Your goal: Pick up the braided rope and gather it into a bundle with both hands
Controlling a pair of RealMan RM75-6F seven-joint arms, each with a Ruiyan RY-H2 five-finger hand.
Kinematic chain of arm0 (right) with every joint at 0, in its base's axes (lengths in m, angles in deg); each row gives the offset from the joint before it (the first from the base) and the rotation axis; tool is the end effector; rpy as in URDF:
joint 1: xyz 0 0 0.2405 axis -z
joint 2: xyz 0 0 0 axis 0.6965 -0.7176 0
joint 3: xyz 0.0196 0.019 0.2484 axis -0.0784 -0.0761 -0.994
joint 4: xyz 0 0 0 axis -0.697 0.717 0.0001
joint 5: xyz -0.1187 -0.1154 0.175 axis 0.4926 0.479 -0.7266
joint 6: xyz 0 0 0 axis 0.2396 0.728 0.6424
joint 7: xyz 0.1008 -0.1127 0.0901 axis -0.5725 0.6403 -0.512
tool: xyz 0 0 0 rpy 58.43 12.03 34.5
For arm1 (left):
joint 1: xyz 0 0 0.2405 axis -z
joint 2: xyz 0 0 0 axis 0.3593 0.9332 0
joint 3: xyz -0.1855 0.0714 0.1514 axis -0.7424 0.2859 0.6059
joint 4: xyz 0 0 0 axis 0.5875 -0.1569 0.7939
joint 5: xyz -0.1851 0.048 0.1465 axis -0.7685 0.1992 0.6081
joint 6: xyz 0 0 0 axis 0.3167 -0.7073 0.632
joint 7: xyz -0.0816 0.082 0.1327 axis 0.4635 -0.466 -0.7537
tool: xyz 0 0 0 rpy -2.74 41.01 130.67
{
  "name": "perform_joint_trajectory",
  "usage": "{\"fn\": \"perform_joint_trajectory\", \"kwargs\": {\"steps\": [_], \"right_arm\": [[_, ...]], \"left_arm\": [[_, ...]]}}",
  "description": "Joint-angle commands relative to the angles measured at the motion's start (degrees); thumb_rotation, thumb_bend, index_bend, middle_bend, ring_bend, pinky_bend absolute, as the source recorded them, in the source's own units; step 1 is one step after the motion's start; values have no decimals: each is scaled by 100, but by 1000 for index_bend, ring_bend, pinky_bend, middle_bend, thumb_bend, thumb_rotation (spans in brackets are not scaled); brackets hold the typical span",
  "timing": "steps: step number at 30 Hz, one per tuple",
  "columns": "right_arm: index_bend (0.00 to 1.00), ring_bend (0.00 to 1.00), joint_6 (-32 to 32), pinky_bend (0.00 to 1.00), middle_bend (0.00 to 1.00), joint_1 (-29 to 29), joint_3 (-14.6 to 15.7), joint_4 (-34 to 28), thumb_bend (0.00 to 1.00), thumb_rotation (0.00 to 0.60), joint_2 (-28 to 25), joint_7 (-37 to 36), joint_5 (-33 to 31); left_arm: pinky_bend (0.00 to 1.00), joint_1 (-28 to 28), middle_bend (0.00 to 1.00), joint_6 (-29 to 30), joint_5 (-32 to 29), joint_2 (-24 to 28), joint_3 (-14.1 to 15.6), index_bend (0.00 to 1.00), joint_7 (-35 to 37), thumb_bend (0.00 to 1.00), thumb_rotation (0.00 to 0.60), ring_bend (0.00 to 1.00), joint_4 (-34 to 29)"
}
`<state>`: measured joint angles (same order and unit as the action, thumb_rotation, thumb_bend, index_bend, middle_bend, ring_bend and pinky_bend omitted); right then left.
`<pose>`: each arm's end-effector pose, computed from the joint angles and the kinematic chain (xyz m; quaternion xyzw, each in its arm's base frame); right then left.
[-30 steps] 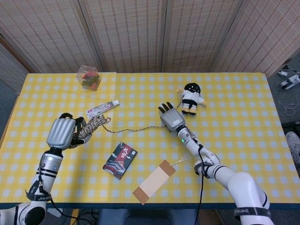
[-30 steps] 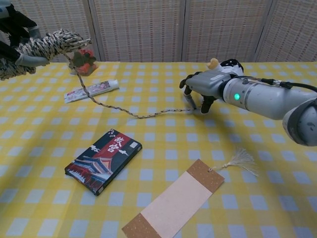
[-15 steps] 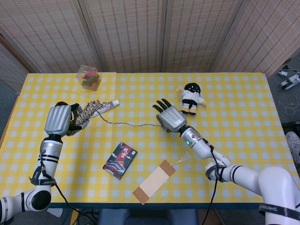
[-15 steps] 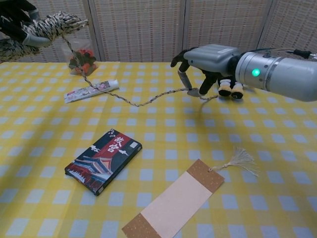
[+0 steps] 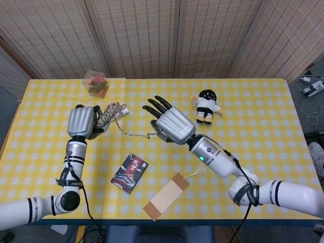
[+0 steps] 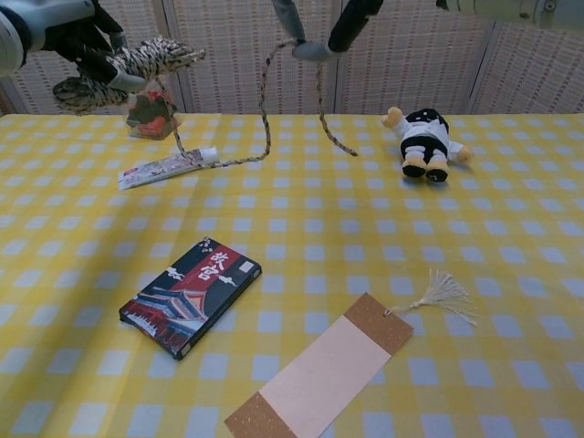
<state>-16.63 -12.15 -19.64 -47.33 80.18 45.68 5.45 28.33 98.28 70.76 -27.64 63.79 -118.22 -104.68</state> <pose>0.0277 -0.3951 0.0279 0.7955 -0.1742 0.4758 0.3323 -0.0897 0.4202 0.0504 -0.6053 -0.3991 -0.3792 0.5750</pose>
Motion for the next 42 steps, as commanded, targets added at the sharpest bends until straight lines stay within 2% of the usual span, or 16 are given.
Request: {"fn": "perform_joint_trajectory", "kwargs": {"steps": [1, 9, 20, 24, 31, 37, 42], "right_arm": [[605, 0, -79, 0, 134, -228, -241, -221, 319, 600, -105, 77, -246], [606, 0, -248, 0, 135, -749, -573, -166, 319, 600, -60, 357, -985], [606, 0, -274, 0, 135, -1305, -722, 283, 319, 600, 56, 668, -1950], [607, 0, -253, 0, 137, -1384, -691, 465, 319, 600, 42, 694, -2228], [610, 0, -246, 0, 143, -1362, -511, 871, 320, 600, 62, 569, -2550], [618, 0, -314, 0, 149, -1247, -303, 1270, 320, 600, 224, 246, -2560], [618, 0, -327, 0, 152, -1104, -156, 1601, 320, 600, 358, -54, -2447]], "left_arm": [[239, 136, 753, 0, -25, -180, 37, 716, -74, 265, 502, 598, 60], [239, 290, 753, 49, 389, -510, 109, 716, 110, 266, 503, 598, -131], [239, 393, 753, 120, 1494, -871, 75, 713, 817, 266, 519, 597, -381], [240, 369, 753, 165, 1999, -964, 131, 713, 1133, 266, 522, 597, -398], [239, 158, 753, 257, 2909, -1044, 231, 709, 2116, 266, 539, 596, -246], [239, -42, 754, 332, 3280, -947, 146, 712, 2822, 266, 546, 595, -238], [239, -219, 754, 341, 3332, -738, 71, 713, 3139, 266, 545, 595, -352]]}}
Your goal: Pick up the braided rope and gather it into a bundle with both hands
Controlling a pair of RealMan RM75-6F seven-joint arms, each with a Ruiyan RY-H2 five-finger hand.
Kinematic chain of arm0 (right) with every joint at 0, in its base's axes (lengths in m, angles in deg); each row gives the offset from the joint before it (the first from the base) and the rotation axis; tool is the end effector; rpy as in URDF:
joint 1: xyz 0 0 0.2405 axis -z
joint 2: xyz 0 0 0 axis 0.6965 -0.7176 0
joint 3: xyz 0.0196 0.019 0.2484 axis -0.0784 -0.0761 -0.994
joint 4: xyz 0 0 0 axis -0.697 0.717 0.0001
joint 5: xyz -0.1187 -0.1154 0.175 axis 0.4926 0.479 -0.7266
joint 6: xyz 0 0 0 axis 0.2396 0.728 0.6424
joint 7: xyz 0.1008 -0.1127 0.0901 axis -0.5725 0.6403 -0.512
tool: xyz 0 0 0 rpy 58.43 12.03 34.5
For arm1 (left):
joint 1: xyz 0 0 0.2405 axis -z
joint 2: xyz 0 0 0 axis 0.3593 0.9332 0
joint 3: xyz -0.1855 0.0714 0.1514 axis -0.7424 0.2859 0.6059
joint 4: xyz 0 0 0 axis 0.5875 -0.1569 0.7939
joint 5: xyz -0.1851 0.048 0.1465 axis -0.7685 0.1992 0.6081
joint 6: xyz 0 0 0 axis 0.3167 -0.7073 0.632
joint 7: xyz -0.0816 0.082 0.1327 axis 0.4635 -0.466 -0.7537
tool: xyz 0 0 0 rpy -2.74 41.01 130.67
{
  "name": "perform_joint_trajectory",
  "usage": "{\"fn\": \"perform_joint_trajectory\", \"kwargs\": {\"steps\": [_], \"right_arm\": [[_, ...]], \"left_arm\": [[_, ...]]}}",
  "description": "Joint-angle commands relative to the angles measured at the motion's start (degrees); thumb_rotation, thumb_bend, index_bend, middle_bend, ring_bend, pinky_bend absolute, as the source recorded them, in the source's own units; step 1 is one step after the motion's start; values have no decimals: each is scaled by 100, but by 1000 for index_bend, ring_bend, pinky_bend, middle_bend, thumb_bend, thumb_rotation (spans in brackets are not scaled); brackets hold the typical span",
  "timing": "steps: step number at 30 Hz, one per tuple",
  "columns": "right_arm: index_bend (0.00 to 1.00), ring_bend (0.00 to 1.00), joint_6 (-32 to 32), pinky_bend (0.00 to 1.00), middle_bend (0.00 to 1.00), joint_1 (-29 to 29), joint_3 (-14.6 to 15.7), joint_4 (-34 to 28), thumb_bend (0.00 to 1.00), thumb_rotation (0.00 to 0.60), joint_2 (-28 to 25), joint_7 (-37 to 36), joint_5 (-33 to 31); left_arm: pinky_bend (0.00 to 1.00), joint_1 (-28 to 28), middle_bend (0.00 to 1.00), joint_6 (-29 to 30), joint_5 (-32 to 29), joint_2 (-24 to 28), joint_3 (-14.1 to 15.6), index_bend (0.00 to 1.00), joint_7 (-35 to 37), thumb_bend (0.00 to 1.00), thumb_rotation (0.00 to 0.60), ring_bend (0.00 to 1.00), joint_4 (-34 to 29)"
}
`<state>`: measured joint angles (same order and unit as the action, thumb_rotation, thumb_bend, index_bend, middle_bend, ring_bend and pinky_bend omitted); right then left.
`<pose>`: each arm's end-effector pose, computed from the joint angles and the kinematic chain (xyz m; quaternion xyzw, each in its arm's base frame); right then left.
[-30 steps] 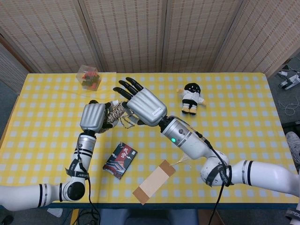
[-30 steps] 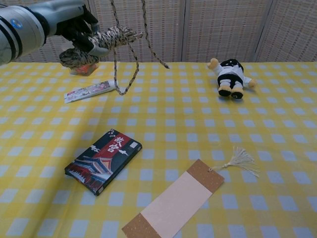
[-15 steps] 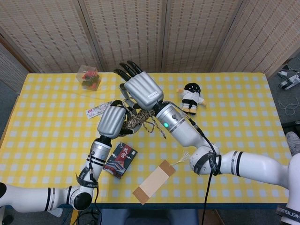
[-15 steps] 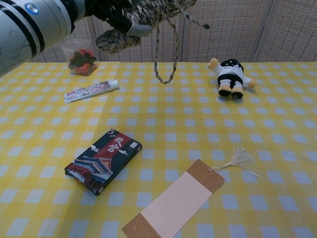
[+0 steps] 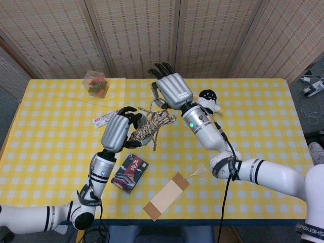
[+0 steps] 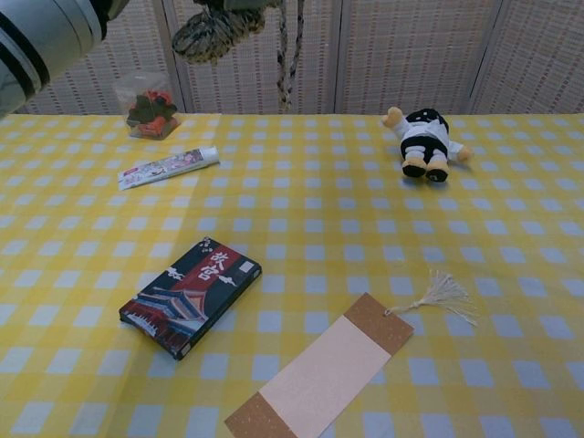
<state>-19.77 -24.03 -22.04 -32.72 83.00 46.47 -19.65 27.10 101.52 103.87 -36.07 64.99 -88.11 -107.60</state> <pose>0.0433 -0.4865 0.0506 0.7315 -0.2765 0.4690 0.4105 0.0146 0.3614 0.0337 -0.5736 -0.3850 -0.6452 0.3262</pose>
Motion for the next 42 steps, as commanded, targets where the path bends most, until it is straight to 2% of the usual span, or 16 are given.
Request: {"fn": "perform_joint_trajectory", "kwargs": {"steps": [1, 10, 18, 25, 30, 33, 36, 42], "right_arm": [[618, 0, -15, 0, 153, 133, 124, 222, 320, 600, 112, -218, 99], [619, 0, -185, 0, 154, 410, 526, 741, 320, 600, 481, -697, 512], [618, 0, -297, 0, 155, 590, 898, 988, 320, 600, 727, -748, 884], [619, 0, -353, 0, 155, 691, 1106, 1067, 320, 600, 902, -727, 1149], [619, 0, -364, 0, 158, 762, 1286, 1004, 320, 600, 951, -607, 1386], [619, 0, -347, 0, 160, 807, 1384, 897, 320, 600, 963, -528, 1534], [619, 0, -304, 0, 160, 841, 1432, 742, 320, 600, 949, -440, 1648], [621, 0, -61, 0, 160, 857, 1404, 261, 322, 600, 792, -91, 1859]], "left_arm": [[239, -143, 754, 15, 18, 161, -75, 713, 221, 266, 544, 595, -95], [239, -309, 754, 9, -332, 372, -389, 713, 443, 266, 506, 595, -198], [239, -343, 754, 3, -689, 497, -640, 714, 341, 266, 501, 595, -160], [239, -335, 754, 9, -953, 523, -745, 715, 174, 265, 494, 595, -55], [239, -327, 754, 29, -1183, 517, -826, 715, 62, 266, 485, 595, 72], [234, -301, 754, 53, -1350, 503, -864, 716, -96, 266, 431, 595, 143], [233, -259, 754, 111, -1500, 472, -884, 716, -320, 266, 406, 595, 233], [233, -158, 755, 251, -1675, 405, -771, 717, -961, 266, 398, 595, 458]]}}
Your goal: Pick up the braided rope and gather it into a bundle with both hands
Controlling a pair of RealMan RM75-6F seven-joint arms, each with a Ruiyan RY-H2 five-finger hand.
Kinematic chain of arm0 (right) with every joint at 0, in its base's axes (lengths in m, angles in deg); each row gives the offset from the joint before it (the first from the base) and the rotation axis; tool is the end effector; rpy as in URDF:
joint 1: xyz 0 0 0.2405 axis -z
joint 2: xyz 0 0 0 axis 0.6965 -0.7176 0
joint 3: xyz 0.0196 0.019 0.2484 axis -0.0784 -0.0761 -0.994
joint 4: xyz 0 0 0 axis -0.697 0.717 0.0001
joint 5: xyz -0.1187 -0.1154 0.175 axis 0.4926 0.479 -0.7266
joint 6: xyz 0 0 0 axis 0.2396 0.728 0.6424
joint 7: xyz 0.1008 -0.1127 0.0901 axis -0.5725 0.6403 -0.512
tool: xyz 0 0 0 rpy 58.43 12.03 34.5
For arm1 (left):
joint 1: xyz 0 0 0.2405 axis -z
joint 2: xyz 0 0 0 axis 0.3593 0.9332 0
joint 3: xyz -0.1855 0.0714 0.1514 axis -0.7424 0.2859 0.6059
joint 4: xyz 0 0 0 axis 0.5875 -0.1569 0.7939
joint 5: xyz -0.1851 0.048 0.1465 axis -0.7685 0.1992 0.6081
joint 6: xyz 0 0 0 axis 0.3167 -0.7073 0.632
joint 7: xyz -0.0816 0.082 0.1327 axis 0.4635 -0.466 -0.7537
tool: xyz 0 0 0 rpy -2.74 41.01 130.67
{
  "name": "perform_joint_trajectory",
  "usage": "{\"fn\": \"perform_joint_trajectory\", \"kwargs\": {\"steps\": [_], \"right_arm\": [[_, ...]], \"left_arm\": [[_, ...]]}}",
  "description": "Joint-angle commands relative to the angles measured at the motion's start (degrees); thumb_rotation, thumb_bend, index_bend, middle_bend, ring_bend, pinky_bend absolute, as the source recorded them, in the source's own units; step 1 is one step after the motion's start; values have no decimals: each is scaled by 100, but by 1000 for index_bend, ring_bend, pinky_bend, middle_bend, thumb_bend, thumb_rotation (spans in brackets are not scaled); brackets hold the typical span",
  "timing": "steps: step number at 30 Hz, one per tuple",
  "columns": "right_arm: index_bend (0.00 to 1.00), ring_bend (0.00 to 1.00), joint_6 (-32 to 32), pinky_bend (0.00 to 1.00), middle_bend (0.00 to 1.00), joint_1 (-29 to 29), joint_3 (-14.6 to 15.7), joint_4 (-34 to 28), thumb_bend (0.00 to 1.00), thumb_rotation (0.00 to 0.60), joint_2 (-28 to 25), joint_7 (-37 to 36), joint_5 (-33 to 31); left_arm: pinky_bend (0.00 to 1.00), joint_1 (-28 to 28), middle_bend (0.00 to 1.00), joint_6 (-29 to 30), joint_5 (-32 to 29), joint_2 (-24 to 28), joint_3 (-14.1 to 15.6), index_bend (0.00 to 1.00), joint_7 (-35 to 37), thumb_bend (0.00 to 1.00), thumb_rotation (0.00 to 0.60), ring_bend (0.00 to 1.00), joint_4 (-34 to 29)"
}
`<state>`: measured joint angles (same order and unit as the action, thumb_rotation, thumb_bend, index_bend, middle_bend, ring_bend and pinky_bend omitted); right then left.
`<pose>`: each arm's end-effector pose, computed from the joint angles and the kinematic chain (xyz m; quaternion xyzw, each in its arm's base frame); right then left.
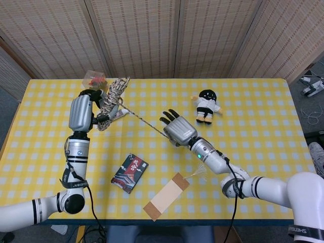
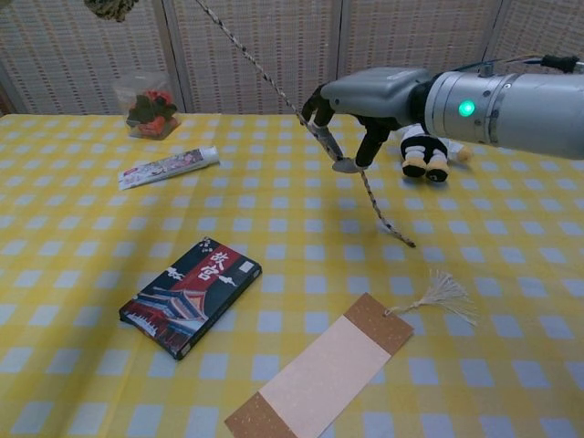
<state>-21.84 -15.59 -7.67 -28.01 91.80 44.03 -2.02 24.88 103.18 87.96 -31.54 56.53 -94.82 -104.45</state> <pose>-0.0632 -0.4255 -0.0579 0.8353 -0.2373 0.3407 0.3605 -0.0420 0.4179 0.0872 -0.4863 -0.4195 -0.6037 0.4723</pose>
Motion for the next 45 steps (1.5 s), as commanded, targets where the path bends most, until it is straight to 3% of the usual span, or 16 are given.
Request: {"fn": "perform_joint_trajectory", "kwargs": {"steps": [1, 12, 16, 23, 31, 45], "right_arm": [[621, 0, 219, 0, 160, 14, -85, -341, 323, 600, -143, 201, 119], [635, 0, 519, 0, 160, -224, -725, -1536, 326, 600, -770, 640, 167], [637, 0, 484, 0, 160, -337, -973, -1802, 327, 600, -910, 590, 14], [640, 0, 449, 0, 160, -529, -1325, -1965, 326, 600, -1010, 435, -273], [640, 0, 436, 0, 160, -738, -1549, -1699, 326, 600, -923, 303, -632], [640, 0, 300, 0, 160, -911, -1535, -1043, 326, 600, -710, 81, -1101]], "left_arm": [[233, 82, 756, 99, -84, -68, 127, 717, -411, 266, 398, 595, 206], [229, 214, 759, -117, -166, -170, 575, 717, -1213, 266, 445, 594, 479], [228, 248, 759, -186, -106, -220, 744, 717, -1415, 266, 483, 593, 506], [228, 269, 759, -282, 85, -306, 1019, 717, -1631, 266, 488, 592, 481], [219, 185, 764, -460, 650, -365, 1245, 721, -1131, 266, 495, 590, 366], [203, 23, 766, -663, 1912, -260, 1389, 722, 375, 266, 493, 584, 32]]}}
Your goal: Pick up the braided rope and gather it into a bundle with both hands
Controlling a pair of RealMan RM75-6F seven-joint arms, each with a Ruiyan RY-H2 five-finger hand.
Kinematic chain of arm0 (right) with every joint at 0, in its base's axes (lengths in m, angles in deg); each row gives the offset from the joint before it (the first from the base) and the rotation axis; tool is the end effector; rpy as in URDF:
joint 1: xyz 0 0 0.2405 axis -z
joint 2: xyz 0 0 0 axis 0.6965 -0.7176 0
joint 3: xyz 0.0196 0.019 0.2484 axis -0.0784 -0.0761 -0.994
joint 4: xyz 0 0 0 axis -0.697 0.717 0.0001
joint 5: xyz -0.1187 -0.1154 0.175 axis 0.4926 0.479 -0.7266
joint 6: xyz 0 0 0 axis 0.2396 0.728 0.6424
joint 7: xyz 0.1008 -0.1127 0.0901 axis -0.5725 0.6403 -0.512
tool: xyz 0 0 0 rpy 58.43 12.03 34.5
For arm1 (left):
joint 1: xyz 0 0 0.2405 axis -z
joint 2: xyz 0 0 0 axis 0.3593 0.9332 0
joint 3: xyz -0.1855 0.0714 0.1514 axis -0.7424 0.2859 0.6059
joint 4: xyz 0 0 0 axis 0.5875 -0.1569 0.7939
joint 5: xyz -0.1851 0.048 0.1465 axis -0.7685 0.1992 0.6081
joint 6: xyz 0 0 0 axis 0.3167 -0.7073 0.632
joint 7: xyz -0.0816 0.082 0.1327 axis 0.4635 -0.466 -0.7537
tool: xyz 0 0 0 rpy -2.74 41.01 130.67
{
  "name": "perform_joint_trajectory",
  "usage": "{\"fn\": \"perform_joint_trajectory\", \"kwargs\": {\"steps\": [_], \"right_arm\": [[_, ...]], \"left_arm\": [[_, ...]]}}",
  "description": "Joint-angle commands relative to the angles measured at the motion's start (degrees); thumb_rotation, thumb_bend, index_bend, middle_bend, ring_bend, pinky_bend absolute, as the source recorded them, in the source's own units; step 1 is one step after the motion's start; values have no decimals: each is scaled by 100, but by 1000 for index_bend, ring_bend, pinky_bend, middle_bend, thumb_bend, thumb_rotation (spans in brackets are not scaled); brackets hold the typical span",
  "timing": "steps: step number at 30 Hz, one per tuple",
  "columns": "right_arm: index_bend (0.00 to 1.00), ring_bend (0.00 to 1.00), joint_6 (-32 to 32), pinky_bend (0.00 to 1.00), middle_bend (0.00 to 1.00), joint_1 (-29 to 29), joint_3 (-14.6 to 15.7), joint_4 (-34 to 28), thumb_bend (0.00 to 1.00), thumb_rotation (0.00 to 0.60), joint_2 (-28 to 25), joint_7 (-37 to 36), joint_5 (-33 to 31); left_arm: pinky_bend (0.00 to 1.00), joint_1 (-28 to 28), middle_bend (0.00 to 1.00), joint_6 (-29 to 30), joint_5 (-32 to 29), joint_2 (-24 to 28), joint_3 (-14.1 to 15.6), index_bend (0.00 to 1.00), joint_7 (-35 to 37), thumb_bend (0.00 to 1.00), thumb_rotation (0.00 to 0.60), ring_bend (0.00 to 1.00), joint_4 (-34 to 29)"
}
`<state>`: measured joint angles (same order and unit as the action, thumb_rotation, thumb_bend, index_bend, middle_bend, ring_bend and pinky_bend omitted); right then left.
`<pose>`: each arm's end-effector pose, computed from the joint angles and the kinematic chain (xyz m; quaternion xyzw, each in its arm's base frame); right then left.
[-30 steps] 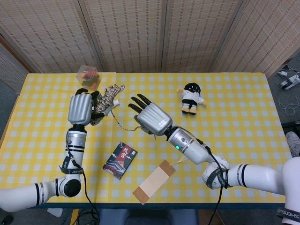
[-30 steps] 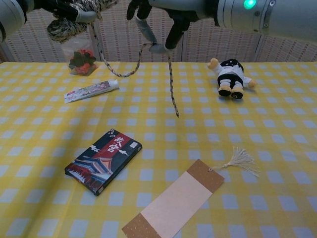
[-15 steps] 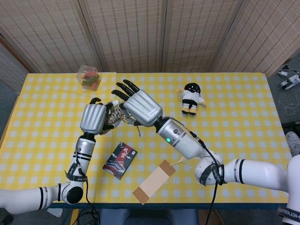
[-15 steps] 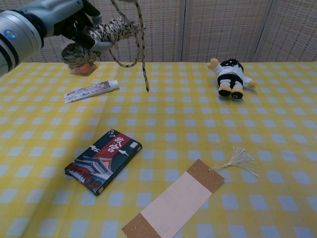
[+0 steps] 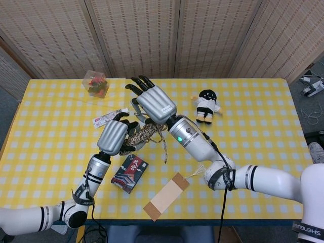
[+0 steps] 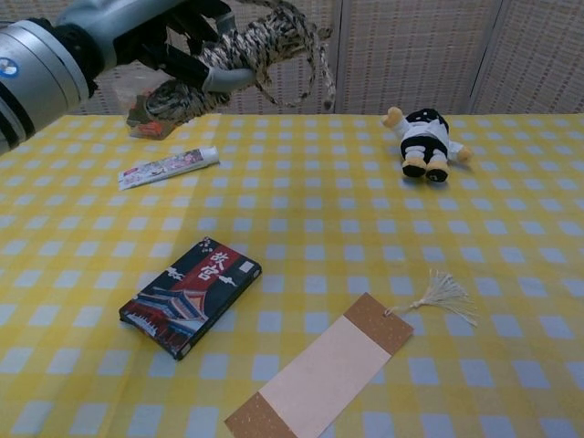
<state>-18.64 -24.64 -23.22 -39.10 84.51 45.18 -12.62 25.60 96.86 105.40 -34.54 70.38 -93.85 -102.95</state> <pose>0.0872 -0.4422 0.0288 0.7580 -0.2435 0.5025 0.3370 -0.0250 0.3649 0.0071 -0.6525 -0.3400 -0.5620 0.3778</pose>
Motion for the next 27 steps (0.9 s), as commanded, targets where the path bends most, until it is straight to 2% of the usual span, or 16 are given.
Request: {"fn": "perform_joint_trajectory", "kwargs": {"steps": [1, 8, 15, 27], "right_arm": [[640, 0, -25, 0, 160, -1, 42, 109, 327, 600, 28, -48, -59], [640, 0, -56, 0, 160, 93, 127, 307, 327, 600, 75, -320, -81], [640, 0, -15, 0, 160, 317, 141, 496, 337, 600, 222, -1071, 167], [640, 0, 446, 0, 172, 730, 326, 1038, 352, 600, 595, -2841, 1547]], "left_arm": [[203, -64, 766, -28, 257, 54, -2, 722, 406, 266, 493, 584, -155], [203, -155, 766, 100, 714, 91, -60, 723, 1014, 266, 496, 584, -291], [203, -237, 766, 336, 1006, 16, -222, 723, 1656, 266, 525, 584, -282], [203, -321, 766, 315, 566, -26, -554, 722, 1983, 266, 542, 584, -188]]}}
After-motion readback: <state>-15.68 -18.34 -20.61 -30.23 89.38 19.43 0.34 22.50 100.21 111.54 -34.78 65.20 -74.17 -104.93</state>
